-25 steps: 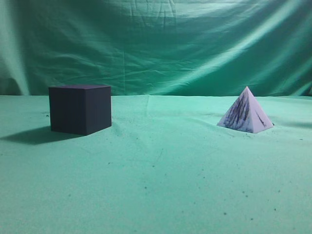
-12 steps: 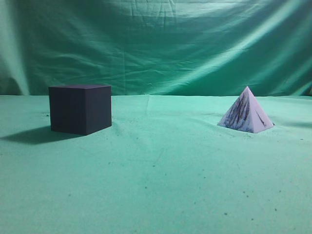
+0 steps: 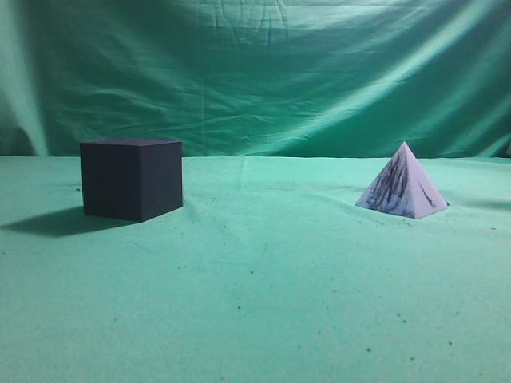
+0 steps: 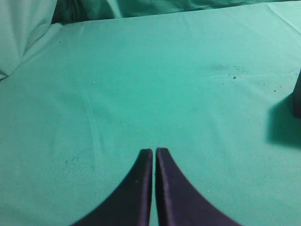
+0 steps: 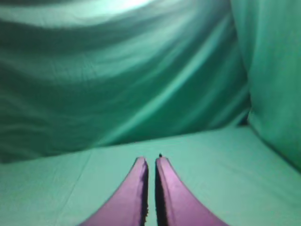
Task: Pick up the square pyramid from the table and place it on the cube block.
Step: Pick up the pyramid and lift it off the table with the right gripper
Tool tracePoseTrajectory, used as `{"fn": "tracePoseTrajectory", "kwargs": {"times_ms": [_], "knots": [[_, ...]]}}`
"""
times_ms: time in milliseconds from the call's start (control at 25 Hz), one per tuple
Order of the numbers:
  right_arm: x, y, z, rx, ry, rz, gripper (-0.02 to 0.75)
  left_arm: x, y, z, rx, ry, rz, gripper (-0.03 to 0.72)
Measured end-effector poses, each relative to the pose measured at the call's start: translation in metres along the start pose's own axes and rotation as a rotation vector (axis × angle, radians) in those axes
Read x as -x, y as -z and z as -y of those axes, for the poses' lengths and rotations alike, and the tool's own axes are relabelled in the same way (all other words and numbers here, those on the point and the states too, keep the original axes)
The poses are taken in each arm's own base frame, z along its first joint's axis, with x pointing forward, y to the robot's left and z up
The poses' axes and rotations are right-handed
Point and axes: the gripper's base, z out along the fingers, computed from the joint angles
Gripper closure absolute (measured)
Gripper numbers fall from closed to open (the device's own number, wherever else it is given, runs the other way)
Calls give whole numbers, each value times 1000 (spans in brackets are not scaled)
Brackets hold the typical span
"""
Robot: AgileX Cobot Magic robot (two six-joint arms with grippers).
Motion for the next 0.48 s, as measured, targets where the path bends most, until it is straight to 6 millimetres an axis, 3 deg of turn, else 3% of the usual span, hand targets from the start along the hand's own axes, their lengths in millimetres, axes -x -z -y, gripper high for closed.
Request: {"fn": "tracePoseTrajectory", "kwargs": {"times_ms": [120,280,360,480], "knots": [[8,-18,-6,12,-63,-248,689,0,0,0,0,0,0,688],[1,-49,-9,-6,-71,-521,689,0,0,0,0,0,0,688],[-6,-65,-10,24,30,-651,689,0,0,0,0,0,0,688],[-11,-88,-23,201,239,-822,689,0,0,0,0,0,0,688]]}}
